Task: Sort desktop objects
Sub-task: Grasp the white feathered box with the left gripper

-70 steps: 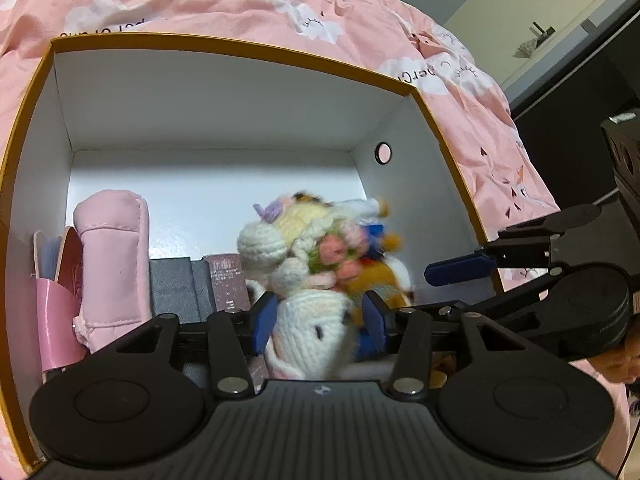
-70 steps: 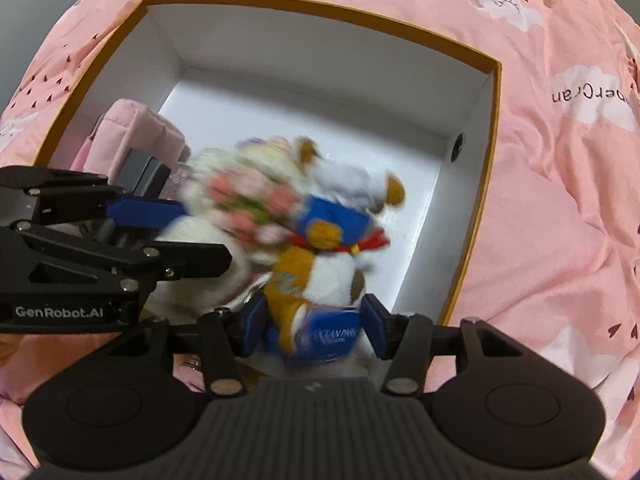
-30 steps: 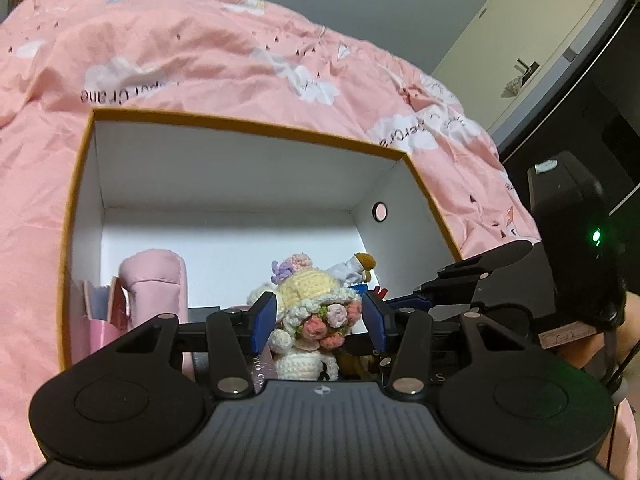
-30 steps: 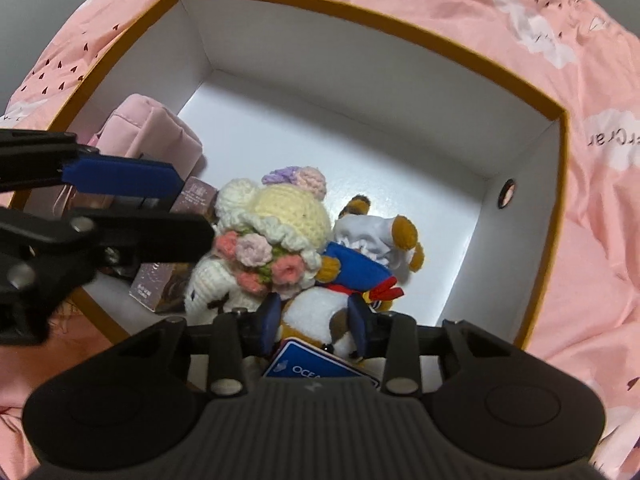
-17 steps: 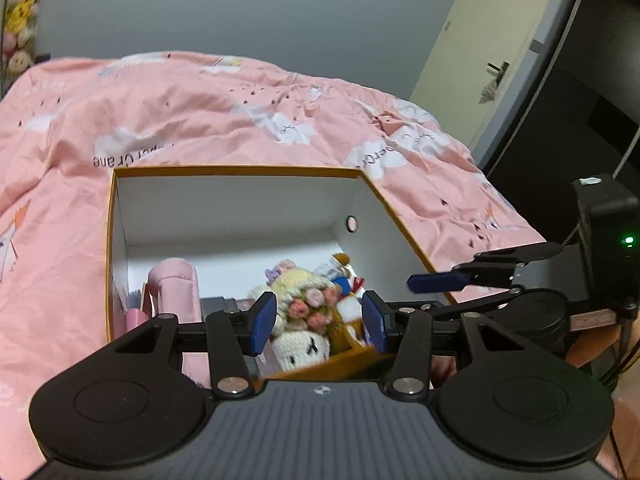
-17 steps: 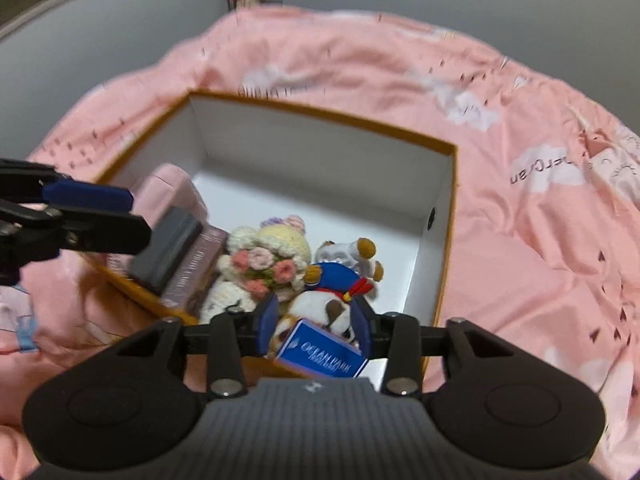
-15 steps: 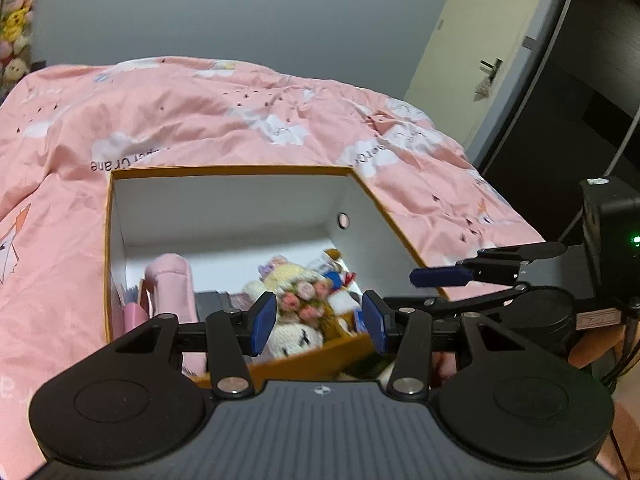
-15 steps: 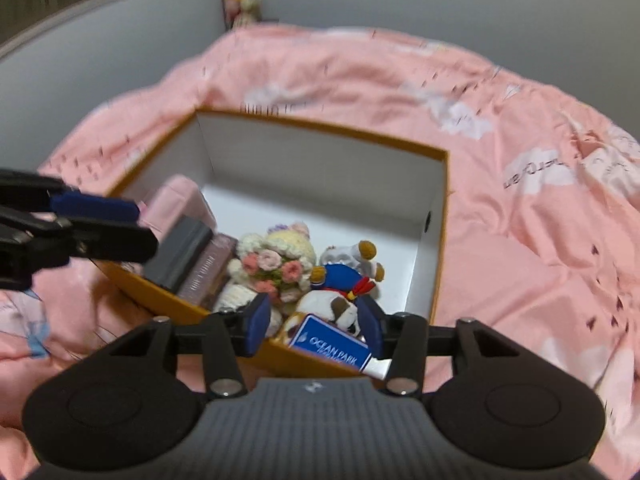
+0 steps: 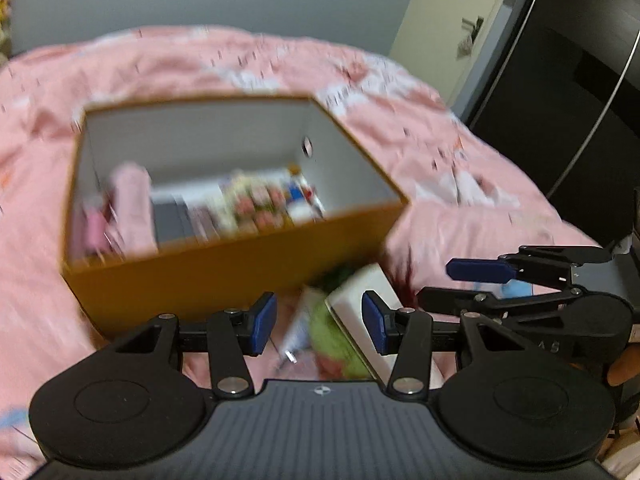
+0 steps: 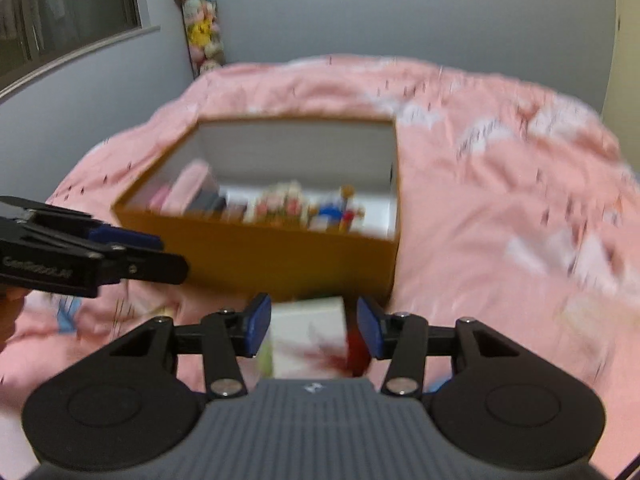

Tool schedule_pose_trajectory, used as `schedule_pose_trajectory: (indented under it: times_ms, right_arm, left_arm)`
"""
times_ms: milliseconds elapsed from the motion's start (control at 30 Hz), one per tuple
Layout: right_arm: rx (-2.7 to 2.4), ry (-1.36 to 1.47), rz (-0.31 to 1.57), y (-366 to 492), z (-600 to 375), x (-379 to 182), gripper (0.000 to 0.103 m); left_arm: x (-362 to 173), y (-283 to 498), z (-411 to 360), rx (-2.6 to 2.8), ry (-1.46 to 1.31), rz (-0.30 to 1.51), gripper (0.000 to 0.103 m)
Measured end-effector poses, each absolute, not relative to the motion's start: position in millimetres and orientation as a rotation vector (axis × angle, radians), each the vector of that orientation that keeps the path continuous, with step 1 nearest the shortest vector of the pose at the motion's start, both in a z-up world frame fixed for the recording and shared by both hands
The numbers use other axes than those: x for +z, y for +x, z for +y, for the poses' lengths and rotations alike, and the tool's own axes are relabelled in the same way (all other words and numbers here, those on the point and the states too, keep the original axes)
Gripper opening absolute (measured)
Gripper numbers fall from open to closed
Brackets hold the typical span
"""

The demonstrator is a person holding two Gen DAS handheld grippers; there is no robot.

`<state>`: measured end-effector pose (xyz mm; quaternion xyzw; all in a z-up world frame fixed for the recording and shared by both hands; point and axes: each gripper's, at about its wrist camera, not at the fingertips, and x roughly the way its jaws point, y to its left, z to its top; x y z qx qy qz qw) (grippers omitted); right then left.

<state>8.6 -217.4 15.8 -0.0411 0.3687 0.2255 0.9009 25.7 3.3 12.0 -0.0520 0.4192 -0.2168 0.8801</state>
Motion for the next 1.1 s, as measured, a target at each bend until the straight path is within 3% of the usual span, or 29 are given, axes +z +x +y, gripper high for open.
schedule_pose_trajectory:
  times_ms: [200,367,667,900,1100]
  right_arm:
    - [0.371,-0.206,0.847,-2,-217,-15,0.038]
    - [0.397,-0.276,0.874,-9,-218,-28,0.037]
    - [0.323,-0.283,0.912,1,-232,-39,0.025]
    - [0.322,-0.232,0.961,15,-243,-50,0.017]
    - [0.329,-0.153,0.991,20,-254,-50,0.017]
  left_arm:
    - [-24,26,-25,-0.518,-0.117,0.953,0.054]
    - [-49,30,-40,-0.55,-0.149,1.037,0.054]
    - [-75,42,-54,-0.547,-0.191,1.129,0.054]
    - [-83,49,-64,-0.568,-0.191,1.144,0.054]
    - [-64,38,-71,-0.637,-0.131,1.062,0.049]
